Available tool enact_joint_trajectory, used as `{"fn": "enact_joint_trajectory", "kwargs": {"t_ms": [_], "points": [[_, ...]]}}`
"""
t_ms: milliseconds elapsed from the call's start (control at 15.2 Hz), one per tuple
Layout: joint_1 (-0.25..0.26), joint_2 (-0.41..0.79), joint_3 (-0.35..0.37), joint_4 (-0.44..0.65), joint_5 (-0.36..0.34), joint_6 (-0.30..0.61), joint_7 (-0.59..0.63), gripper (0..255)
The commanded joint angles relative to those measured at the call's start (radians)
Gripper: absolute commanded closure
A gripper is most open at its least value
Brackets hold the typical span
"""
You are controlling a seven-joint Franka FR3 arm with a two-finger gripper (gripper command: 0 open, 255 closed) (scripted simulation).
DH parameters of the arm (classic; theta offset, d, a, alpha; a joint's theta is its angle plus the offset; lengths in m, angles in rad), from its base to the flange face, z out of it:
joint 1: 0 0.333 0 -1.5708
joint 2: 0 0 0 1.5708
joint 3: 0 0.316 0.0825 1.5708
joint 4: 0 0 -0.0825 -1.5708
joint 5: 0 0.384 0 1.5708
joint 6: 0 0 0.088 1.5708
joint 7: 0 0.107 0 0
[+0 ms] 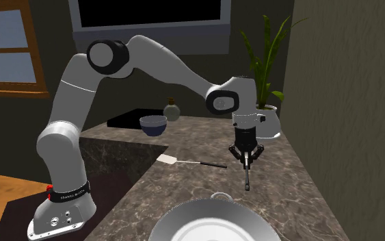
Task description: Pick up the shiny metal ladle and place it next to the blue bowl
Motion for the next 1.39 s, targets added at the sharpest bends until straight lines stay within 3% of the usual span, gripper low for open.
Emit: {"fn": "enact_joint_trajectory", "kwargs": {"t_ms": [0,1320], "points": [[0.0,0.0,0.0,0.0,0.0,0.0,0.0,255],[0.011,-0.088,-0.027,0.152,-0.055,-0.231,0.036,255]]}}
